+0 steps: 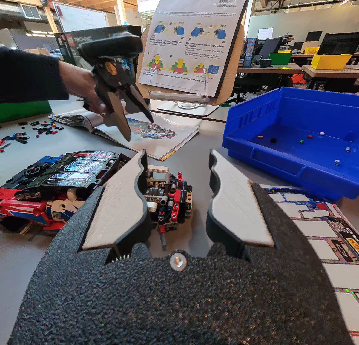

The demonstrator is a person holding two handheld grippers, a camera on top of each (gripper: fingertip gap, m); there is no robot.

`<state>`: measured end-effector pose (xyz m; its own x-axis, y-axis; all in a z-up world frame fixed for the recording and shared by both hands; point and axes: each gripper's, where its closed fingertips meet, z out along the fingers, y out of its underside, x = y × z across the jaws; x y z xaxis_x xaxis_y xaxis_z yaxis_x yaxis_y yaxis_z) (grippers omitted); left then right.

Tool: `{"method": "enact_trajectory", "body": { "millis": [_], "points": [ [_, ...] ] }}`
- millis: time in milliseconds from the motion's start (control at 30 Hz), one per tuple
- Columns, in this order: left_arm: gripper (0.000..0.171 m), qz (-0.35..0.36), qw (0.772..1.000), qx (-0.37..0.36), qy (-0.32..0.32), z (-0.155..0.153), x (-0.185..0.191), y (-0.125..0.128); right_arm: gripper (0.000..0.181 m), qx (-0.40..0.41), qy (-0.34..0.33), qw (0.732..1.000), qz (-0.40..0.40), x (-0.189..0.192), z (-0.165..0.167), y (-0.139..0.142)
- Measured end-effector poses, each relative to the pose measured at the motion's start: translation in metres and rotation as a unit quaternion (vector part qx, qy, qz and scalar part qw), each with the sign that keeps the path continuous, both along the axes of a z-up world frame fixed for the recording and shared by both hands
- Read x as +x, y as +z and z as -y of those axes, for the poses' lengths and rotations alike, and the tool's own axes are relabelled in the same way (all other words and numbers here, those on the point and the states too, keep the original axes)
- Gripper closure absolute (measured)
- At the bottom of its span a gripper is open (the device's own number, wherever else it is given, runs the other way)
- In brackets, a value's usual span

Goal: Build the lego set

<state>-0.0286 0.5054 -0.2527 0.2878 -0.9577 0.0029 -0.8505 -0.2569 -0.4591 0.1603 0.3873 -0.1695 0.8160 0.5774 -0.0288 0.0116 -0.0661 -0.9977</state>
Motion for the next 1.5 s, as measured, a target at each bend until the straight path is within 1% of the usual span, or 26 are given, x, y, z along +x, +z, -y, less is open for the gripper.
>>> {"method": "enact_trajectory", "body": {
  "millis": [33, 100, 133, 167, 200, 333, 433, 633, 700, 767, 833, 900, 933, 1000, 1033, 1067, 1167, 1300, 1367, 1500],
  "points": [
    [0.062, -0.033, 0.999, 0.007, 0.003, -0.003, -0.005, -0.01, 0.118, -0.001, 0.004, 1.0, -0.003, -0.001, 0.0, 0.0],
    [0.051, -0.101, 0.995, 0.01, 0.003, -0.004, -0.019, -0.03, 0.118, -0.003, 0.011, 1.0, -0.011, -0.002, 0.001, 0.001],
    [0.035, -0.106, 0.994, -0.01, 0.009, 0.0, -0.021, -0.036, 0.119, -0.004, 0.013, 1.0, -0.016, -0.001, 0.001, 0.001],
    [0.034, -0.101, 0.994, -0.027, 0.026, 0.001, -0.022, -0.039, 0.119, -0.005, 0.015, 1.0, -0.02, -0.001, 0.001, 0.002],
    [0.036, -0.091, 0.995, -0.023, 0.027, -0.001, -0.021, -0.038, 0.119, -0.005, 0.018, 0.999, -0.026, -0.001, 0.001, 0.003],
    [0.04, -0.107, 0.994, -0.026, 0.006, -0.001, -0.025, -0.037, 0.121, -0.009, 0.026, 0.999, -0.043, 0.0, 0.001, 0.004],
    [0.056, -0.097, 0.994, -0.027, 0.036, -0.011, -0.023, -0.033, 0.122, -0.01, 0.028, 0.998, -0.05, 0.001, 0.001, 0.005],
    [0.062, -0.035, 0.998, -0.008, 0.046, -0.011, -0.022, -0.032, 0.123, -0.011, 0.031, 0.998, -0.049, 0.0, 0.002, 0.005],
    [0.068, -0.029, 0.999, -0.005, 0.044, -0.009, -0.021, -0.031, 0.123, -0.011, 0.031, 0.998, -0.047, -0.001, 0.002, 0.004],
    [0.079, -0.026, 0.999, -0.003, 0.035, -0.004, -0.02, -0.029, 0.123, -0.012, 0.031, 0.998, -0.045, -0.001, 0.001, 0.004],
    [0.094, -0.021, 1.0, -0.009, 0.021, 0.004, -0.017, -0.026, 0.124, -0.012, 0.03, 0.998, -0.044, -0.001, 0.001, 0.004],
    [0.117, -0.002, 0.999, -0.044, 0.015, 0.015, -0.013, -0.022, 0.125, -0.012, 0.03, 0.999, -0.043, -0.001, 0.001, 0.003],
    [0.129, 0.009, 0.997, -0.07, 0.016, 0.02, -0.012, -0.02, 0.125, -0.013, 0.03, 0.999, -0.043, -0.001, 0.001, 0.003],
    [0.16, 0.031, 0.988, -0.147, 0.024, 0.034, -0.01, -0.021, 0.125, -0.013, 0.03, 0.999, -0.042, -0.001, 0.001, 0.003],
    [0.169, 0.049, 0.983, -0.175, 0.041, 0.034, -0.009, -0.019, 0.126, -0.013, 0.03, 0.999, -0.041, -0.001, 0.001, 0.003],
    [0.171, 0.054, 0.979, -0.187, 0.061, 0.032, -0.011, -0.022, 0.126, -0.013, 0.03, 0.999, -0.04, -0.002, 0.001, 0.003],
    [0.171, 0.089, 0.972, -0.202, 0.082, 0.027, -0.012, -0.02, 0.127, -0.012, 0.029, 0.999, -0.035, -0.002, 0.001, 0.002],
    [0.171, 0.119, 0.964, -0.216, 0.095, 0.025, -0.014, -0.014, 0.128, -0.01, 0.029, 0.999, -0.028, -0.004, 0.002, 0.001],
    [0.171, 0.133, 0.965, -0.207, 0.095, 0.021, -0.017, -0.007, 0.128, -0.009, 0.029, 0.999, -0.025, -0.004, 0.002, 0.001],
    [0.171, 0.177, 0.961, -0.188, 0.099, 0.015, -0.023, 0.022, 0.129, -0.011, 0.033, 0.999, -0.024, -0.005, 0.002, 0.001]
  ]
}}
